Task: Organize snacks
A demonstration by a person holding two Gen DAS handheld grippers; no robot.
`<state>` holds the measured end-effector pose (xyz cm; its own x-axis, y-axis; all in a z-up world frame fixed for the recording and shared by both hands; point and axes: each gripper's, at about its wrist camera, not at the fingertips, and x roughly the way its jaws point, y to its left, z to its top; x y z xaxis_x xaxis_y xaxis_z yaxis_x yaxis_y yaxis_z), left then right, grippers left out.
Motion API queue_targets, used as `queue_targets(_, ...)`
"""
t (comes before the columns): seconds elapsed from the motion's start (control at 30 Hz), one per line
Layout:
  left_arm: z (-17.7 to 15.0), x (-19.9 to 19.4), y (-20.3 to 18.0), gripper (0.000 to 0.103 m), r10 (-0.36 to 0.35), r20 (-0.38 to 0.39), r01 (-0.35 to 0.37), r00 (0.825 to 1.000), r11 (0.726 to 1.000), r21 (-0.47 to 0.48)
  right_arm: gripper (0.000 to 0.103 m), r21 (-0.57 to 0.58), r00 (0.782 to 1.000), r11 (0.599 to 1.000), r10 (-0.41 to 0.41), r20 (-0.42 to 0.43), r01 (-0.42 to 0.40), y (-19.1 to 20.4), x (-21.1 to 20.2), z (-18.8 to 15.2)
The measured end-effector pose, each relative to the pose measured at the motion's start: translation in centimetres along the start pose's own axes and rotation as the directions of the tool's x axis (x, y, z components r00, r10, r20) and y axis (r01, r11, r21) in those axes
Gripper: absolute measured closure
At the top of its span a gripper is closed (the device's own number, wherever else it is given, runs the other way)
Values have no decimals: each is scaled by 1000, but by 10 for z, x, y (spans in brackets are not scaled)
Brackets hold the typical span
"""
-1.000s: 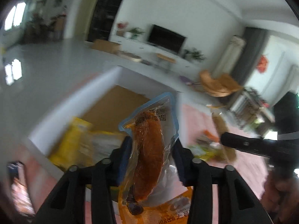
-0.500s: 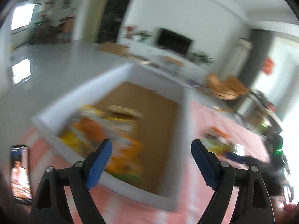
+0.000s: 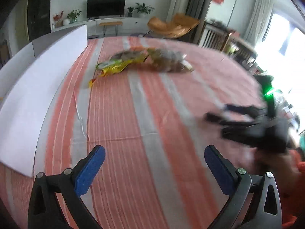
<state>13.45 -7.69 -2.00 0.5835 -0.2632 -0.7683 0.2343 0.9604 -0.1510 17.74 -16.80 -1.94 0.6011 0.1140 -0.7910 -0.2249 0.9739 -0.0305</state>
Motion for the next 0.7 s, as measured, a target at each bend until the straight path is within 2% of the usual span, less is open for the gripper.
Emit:
queue_targets(0.07, -2, 19, 6, 0, 34, -21, -34, 999, 999, -3, 26, 52, 1000, 999, -8, 0, 8, -9, -5, -3)
queue_targets(0.13, 0, 34, 12, 0, 81, -29, -81, 996, 997, -6, 20, 84, 1000, 996, 3, -16, -2, -14, -2, 0)
queue_targets(0.23, 2, 53, 24, 1, 118, -45, -119, 992, 993, -17, 16, 69, 1000, 998, 1, -22, 0, -11, -5, -4)
queue_targets(0.33, 3, 56, 18, 0, 163, -45, -163, 986, 987, 9, 16, 73, 1000, 997, 9, -21, -8, -23, -8, -14)
queue_targets(0.7, 5, 57, 17, 0, 163, -45, -163, 986, 987, 7, 15, 73, 1000, 997, 8, -21, -7, -23, -7, -14)
